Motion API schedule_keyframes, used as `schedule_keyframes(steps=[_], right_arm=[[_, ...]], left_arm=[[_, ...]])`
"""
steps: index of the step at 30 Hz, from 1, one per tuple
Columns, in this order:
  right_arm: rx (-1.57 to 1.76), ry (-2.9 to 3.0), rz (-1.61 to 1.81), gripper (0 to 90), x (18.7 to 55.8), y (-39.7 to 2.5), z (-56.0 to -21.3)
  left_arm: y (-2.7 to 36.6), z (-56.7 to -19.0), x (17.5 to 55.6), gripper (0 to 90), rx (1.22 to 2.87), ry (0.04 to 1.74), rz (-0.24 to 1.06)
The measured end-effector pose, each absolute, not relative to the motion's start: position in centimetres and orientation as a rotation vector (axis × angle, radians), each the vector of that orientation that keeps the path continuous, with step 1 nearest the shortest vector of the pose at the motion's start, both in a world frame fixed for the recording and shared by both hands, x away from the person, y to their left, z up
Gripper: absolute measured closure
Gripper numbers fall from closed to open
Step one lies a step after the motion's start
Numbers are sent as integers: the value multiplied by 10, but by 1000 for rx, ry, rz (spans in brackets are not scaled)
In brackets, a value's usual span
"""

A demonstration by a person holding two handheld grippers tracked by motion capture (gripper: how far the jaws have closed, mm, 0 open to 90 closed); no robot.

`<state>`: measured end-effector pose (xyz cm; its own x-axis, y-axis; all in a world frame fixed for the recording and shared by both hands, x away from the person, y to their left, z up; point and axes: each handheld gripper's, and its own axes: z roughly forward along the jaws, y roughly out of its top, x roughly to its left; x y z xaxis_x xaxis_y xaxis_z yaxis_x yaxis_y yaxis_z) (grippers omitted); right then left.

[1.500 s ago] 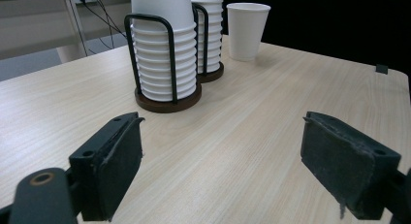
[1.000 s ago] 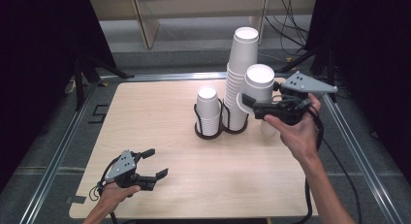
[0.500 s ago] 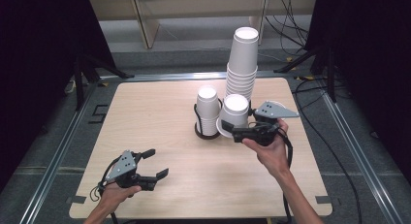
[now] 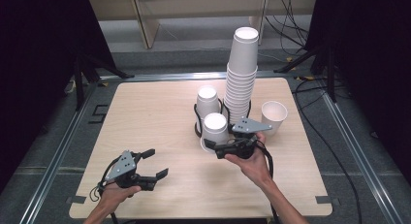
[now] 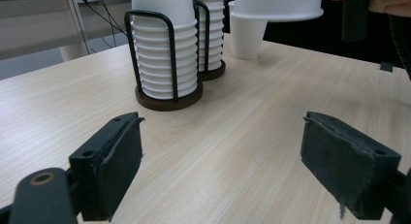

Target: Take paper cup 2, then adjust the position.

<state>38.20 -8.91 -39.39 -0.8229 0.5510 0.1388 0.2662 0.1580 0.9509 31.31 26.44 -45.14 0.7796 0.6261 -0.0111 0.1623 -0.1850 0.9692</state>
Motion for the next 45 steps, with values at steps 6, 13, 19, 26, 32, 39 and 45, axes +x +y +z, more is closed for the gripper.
schedule_keyframes(steps=[6, 13, 19, 26, 32, 39, 45], right_arm=[[765, 2195, 1741, 158, 383, -77, -400], [768, 2263, 1766, 158, 377, -60, -405], [726, 2297, 1799, 159, 375, -40, -415], [672, 2327, 1832, 159, 372, -24, -418], [627, 2350, 1827, 159, 368, -15, -420], [599, 2389, 1884, 160, 363, -4, -423], [563, 2405, 1865, 161, 361, 4, -426]], left_arm=[[265, -452, 313, 147, 1739, 626, 467], [262, -453, 314, 147, 1721, 610, 462], [260, -455, 314, 146, 1729, 611, 455], [258, -455, 312, 146, 1732, 592, 433], [251, -456, 310, 146, 1744, 576, 411], [250, -455, 309, 147, 1739, 576, 395], [247, -455, 306, 143, 1761, 558, 383]])
